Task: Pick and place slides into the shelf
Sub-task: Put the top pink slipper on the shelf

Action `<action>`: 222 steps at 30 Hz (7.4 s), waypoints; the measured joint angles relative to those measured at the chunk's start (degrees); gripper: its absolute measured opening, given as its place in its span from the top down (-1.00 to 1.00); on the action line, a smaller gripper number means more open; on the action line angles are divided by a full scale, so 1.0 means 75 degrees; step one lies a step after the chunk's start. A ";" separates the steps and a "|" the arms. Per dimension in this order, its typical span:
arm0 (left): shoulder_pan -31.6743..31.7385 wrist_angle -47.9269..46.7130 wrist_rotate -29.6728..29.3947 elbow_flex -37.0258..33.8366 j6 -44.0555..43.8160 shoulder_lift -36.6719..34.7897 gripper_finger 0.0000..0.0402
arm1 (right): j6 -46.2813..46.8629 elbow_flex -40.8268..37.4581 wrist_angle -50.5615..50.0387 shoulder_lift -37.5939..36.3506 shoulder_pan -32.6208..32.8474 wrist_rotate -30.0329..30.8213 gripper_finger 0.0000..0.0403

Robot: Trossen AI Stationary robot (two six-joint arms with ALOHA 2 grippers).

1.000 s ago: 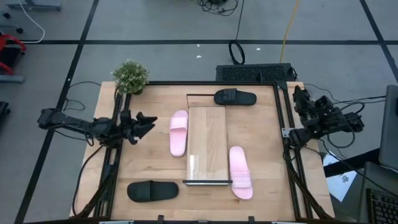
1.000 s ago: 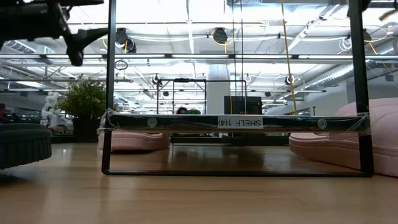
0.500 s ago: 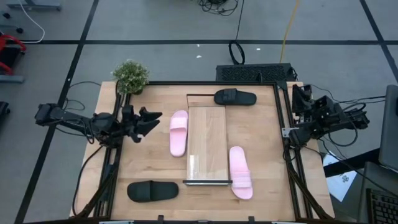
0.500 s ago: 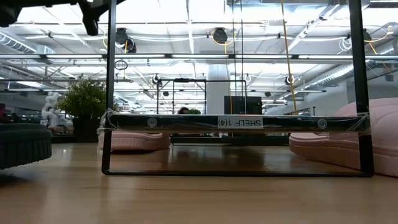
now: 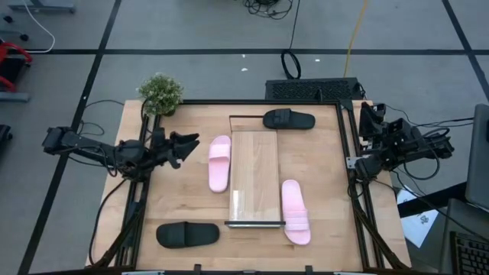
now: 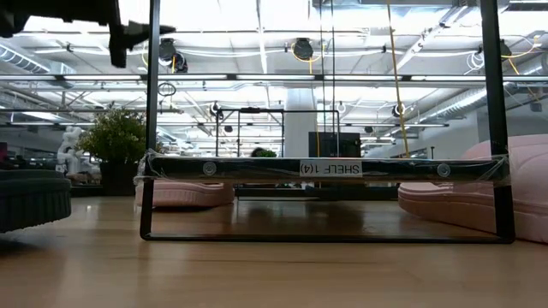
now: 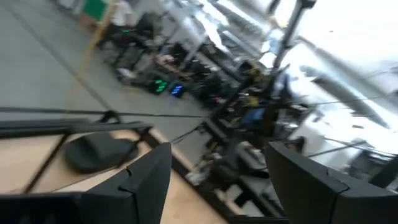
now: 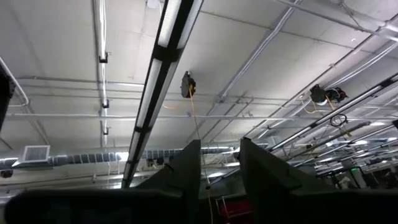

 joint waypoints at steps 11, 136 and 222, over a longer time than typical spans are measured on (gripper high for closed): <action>0.0637 -0.0784 0.0567 0.0329 -0.1060 0.0321 -0.27 | -0.0044 0.0000 0.0024 0.0003 0.0000 -0.0019 0.50; 0.6855 -1.1560 0.9850 0.7248 0.8584 0.9562 -0.27 | -0.1102 0.0000 -0.0253 0.0207 0.0001 0.0976 0.50; 0.6740 -1.1886 1.0582 0.7248 0.9075 1.0150 -0.27 | -0.1242 0.0000 -0.0361 0.0210 0.0001 0.1380 0.50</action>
